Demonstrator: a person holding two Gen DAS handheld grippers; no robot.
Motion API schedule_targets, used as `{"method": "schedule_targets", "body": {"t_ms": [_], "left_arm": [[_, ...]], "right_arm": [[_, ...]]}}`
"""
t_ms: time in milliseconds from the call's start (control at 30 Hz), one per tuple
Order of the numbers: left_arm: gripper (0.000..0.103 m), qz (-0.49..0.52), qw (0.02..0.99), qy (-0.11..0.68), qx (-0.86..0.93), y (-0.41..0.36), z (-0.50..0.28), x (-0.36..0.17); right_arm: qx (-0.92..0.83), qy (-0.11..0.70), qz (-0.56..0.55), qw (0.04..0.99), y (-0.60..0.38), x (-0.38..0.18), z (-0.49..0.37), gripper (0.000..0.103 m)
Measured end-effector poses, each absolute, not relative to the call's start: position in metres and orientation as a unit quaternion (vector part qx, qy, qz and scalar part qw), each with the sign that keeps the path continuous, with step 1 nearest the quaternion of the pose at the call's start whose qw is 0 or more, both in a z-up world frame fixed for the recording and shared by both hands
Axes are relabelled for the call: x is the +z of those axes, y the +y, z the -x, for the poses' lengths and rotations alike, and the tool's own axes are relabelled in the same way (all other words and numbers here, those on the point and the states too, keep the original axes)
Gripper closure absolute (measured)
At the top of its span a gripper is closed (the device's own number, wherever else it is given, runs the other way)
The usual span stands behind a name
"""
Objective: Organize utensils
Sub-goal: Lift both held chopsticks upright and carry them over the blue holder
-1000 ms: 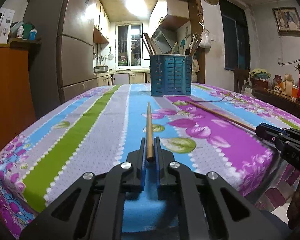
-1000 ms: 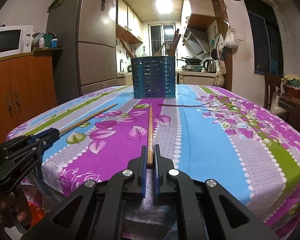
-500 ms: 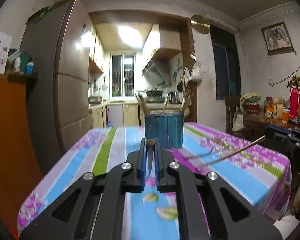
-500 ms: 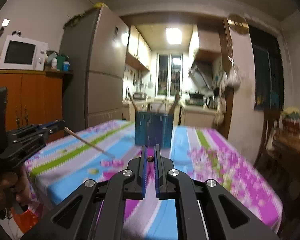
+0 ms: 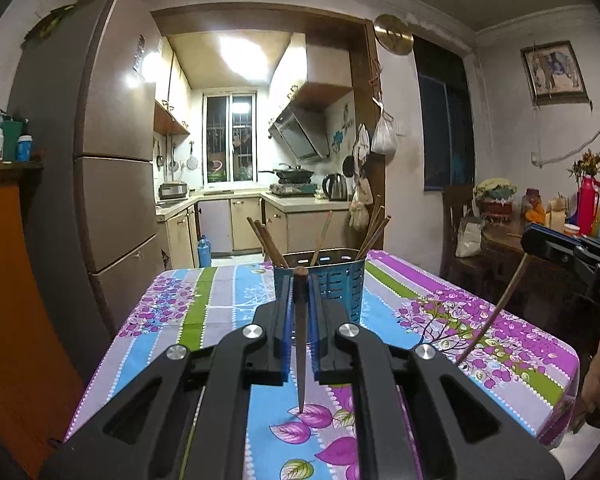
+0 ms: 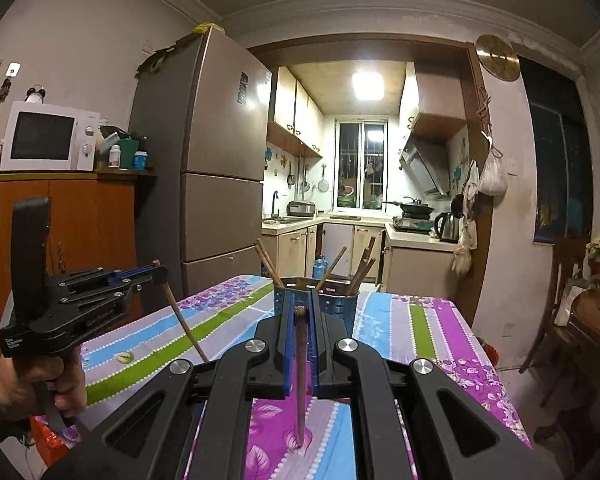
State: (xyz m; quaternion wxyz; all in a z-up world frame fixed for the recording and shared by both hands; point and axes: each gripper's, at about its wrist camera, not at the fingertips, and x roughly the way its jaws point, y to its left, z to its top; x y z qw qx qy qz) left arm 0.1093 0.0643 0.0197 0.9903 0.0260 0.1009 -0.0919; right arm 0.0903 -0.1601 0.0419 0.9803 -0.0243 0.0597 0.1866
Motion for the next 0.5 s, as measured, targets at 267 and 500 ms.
{"method": "schedule_targets", "body": {"t_ms": [267,500], "left_arm": [[0.097,-0.031,0.988,0.117,-0.096,0.064,-0.127,0.050],[0.097,-0.017,0.989,0.112,-0.099,0.067,-0.141,0.069]], "right_arm": [[0.189,0.070,0.023,0.979,-0.165,0.062,-0.124,0.095],[0.202,0.083,0.028,0.976,-0.157,0.082,-0.139,0.095]]}}
